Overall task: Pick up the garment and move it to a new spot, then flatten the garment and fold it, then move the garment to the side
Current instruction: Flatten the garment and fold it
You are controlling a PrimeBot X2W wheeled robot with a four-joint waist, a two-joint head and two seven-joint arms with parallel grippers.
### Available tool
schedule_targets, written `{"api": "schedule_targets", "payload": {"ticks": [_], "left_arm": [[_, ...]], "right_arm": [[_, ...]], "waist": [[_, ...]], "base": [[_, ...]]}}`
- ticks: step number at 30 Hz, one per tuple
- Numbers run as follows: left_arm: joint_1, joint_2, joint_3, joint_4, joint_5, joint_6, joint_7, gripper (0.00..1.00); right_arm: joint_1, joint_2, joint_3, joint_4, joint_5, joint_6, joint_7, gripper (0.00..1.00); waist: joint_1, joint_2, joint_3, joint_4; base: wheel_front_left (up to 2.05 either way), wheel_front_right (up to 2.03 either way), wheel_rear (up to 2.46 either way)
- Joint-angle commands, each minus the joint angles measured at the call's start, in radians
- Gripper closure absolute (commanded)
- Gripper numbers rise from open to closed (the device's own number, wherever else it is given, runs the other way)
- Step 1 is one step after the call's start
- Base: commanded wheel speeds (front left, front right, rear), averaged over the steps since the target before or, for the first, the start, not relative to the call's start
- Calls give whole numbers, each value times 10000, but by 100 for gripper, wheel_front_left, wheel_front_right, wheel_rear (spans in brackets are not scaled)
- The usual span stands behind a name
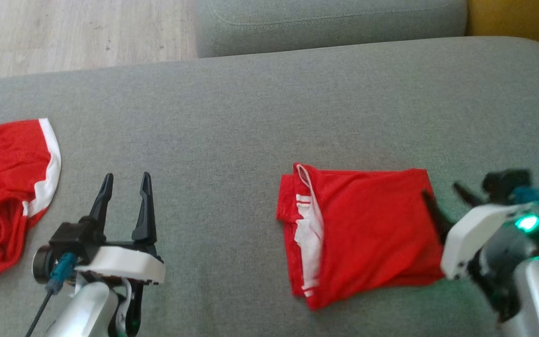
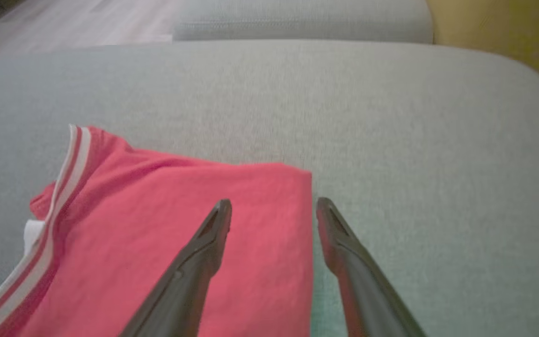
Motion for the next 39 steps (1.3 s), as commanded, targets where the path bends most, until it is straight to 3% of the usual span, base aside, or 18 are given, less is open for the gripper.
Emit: {"api": "schedule_targets", "payload": {"ticks": [1, 2, 3, 4, 5, 8, 20, 27, 28, 29, 34, 39], "left_arm": [[-333, 321, 364, -309, -51, 0, -73, 0], [-329, 331, 358, -319, -55, 0, -68, 0], [-327, 342, 355, -331, -60, 0, -62, 0], [-327, 354, 353, -342, -65, 2, -56, 0], [-328, 363, 351, -349, -70, 1, -54, 0], [-310, 383, 360, -345, -101, -13, -57, 0], [-439, 347, 226, -362, -83, -38, -20, 0], [-449, 349, 202, -236, -118, -70, -20, 0], [-423, 351, 211, -227, -124, -63, -25, 0], [-387, 353, 223, -225, -130, -45, -30, 0], [-211, 375, 340, -266, -158, 45, -58, 0], [254, 377, 668, -477, -126, 175, -113, 0]], "right_arm": [[-163, -13, 328, -128, -46, 67, -238, 6], [-116, 55, 476, 45, -117, 67, -348, 11], [-76, 132, 681, 196, -168, 67, -439, 24], [-40, 279, 841, 332, -130, 67, -536, 30], [-17, 389, 1041, 445, -130, 67, -640, 51], [25, 621, 1869, 760, -267, 67, -1007, 100], [-1551, 1522, 4928, 4006, -56, 67, -2146, 100], [-2299, 1545, 6616, 4309, 1954, 67, -2313, 100], [-2341, 1545, 6699, 4226, 2196, 67, -2319, 67], [-2387, 1546, 6760, 4104, 2358, 67, -2366, 0], [-2328, 1535, 6180, 3257, 2732, 67, -2999, 0], [-1460, 853, 3675, 1471, 1929, 67, -4065, 0]], "waist": [[0, 0, -4, -17], [0, 0, -11, -27], [0, 0, -13, -35], [0, 0, -15, -41], [0, 0, -19, -44], [0, 0, -47, -49], [0, 0, 82, 205], [0, 0, 44, 379], [0, 0, 15, 365], [0, 0, -20, 341], [0, 0, -220, 148], [0, 0, -578, -229]], "base": [[0, 0, 0], [0, 0, 0], [0, 0, 0], [0, 0, 0], [0, 0, 0], [0, 0, 0], [0, 0, 0], [0, 0, 0], [0, 0, 0], [0, 0, 0], [0, 0, 0], [0, 0, 0]]}}
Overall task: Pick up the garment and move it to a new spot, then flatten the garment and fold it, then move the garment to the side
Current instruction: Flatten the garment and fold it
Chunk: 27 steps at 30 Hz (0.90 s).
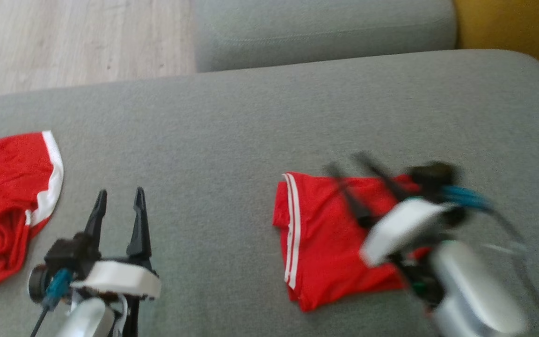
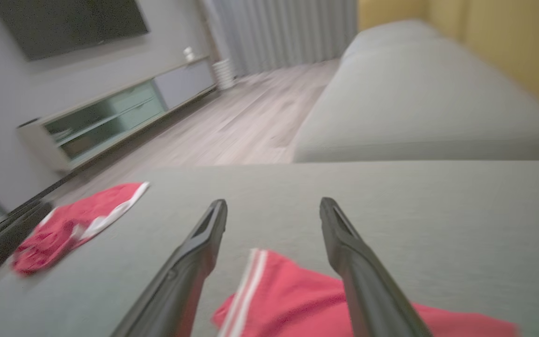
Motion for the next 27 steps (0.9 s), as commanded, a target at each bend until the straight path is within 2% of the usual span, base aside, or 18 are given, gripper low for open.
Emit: {"api": "schedule_targets", "payload": {"ticks": [1, 3, 7, 12, 17, 27], "left_arm": [[-184, 282, 556, -368, 2, 86, -106, 0], [-13, 268, 705, -487, 56, 140, -115, 0], [321, 195, 961, -723, 204, 183, -121, 0], [709, 68, 1254, -924, 482, 124, -123, 0], [1054, -109, 1424, -968, 649, 82, -124, 0], [1216, -200, 1471, -933, 766, -7, -125, 0]], "right_arm": [[359, -98, -474, -678, -250, 67, -231, 0], [767, -209, -1407, -1211, -567, 67, -408, 0], [1429, -524, -2547, -1758, -1144, 67, -298, 0], [1805, -1053, -3027, -1838, -1446, 67, -65, 0], [1899, -1056, -3644, -1675, -1537, 67, -266, 0], [1791, -929, -3643, -1339, -1429, 67, -283, 0]], "waist": [[0, 0, -169, -177], [0, 0, -245, -294], [0, 0, -379, -420], [0, 0, -500, -487], [0, 0, -589, -486], [0, 0, -573, -420]], "base": [[0, 0, 0], [0, 0, 0], [0, 0, 0], [0, 0, 0], [0, 0, 0], [0, 0, 0]]}}
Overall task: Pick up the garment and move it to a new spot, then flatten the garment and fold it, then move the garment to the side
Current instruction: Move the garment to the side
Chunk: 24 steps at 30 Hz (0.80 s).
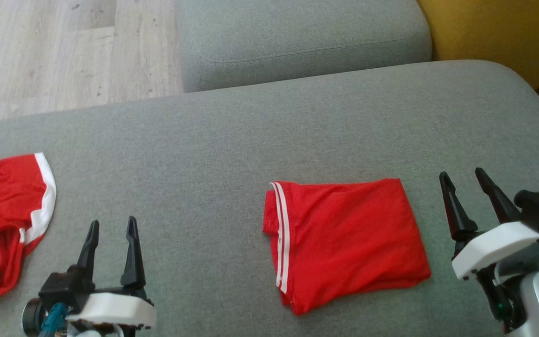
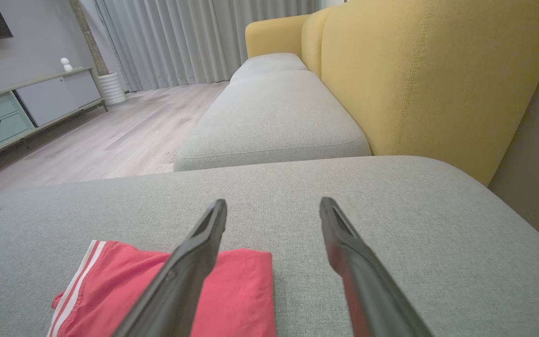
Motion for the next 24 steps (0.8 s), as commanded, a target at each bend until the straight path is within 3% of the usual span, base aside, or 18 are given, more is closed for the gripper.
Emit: {"api": "schedule_targets", "payload": {"ticks": [1, 8, 12, 24], "left_arm": [[-340, 113, 506, -265, 114, -53, -123, 0], [-364, 136, 482, -305, 131, -28, -114, 0], [-472, 172, 451, -407, 159, 4, -56, 0], [-1319, 131, 158, -572, 395, -78, 78, 0]], "right_arm": [[-276, -90, 198, -274, 57, 67, -72, 0], [-399, 15, 246, -47, 416, 67, 772, 0], [-715, 11, 522, 449, 941, 67, 2449, 0], [-2349, -131, 1090, 3159, 1198, 67, 4318, 0]], "waist": [[0, 0, 11, 18], [0, 0, 115, 19], [0, 0, 338, 14], [0, 0, 1215, 394]], "base": [[0, 0, 0], [0, 0, 0], [0, 0, 0], [0, 0, 0]]}}
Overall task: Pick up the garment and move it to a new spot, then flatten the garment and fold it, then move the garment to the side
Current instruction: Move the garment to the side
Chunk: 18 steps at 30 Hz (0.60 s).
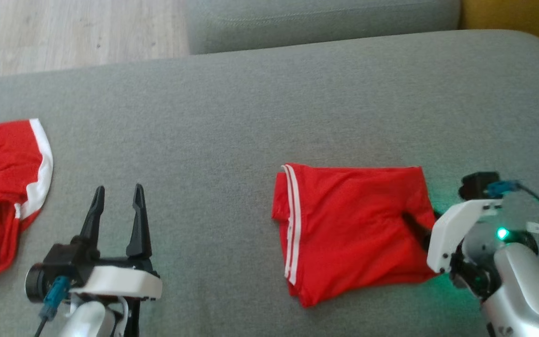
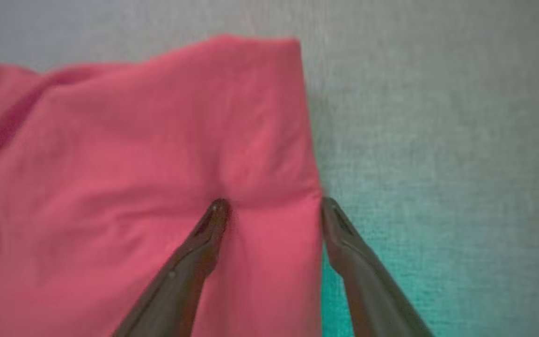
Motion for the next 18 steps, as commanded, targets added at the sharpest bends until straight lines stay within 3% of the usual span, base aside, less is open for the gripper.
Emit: {"api": "schedule_targets", "payload": {"ticks": [1, 5, 6, 7, 8, 18], "left_arm": [[-479, 143, 279, -267, 128, -12, -25, 0], [-595, 119, 218, -228, 147, -39, -31, 0], [-611, 115, 208, -225, 147, -44, -34, 0], [-626, 114, 203, -229, 149, -46, -37, 0], [-642, 118, 202, -242, 154, -44, -42, 0], [-1095, 294, 296, -743, 376, 12, -97, 0]], "right_arm": [[-393, -164, 281, -29, 66, 67, 260, 0], [-600, -320, 988, 351, 455, 67, 1013, 0], [-642, -403, 1218, 335, 609, 67, 1179, 16], [-702, -514, 1448, 257, 748, 67, 1251, 80], [-783, -662, 1678, 142, 856, 67, 1258, 100], [-3249, -2831, 3341, -721, 740, 67, -20, 100]], "waist": [[-2, 0, 92, 92], [-2, 0, 163, 170], [-2, 0, 181, 177], [-2, 0, 208, 176], [-2, 0, 248, 163], [-2, 0, 1352, -809]], "base": [[0, 0, 0], [0, 0, 0], [0, 0, 0], [0, 0, 0], [0, 0, 0], [0, 0, 0]]}}
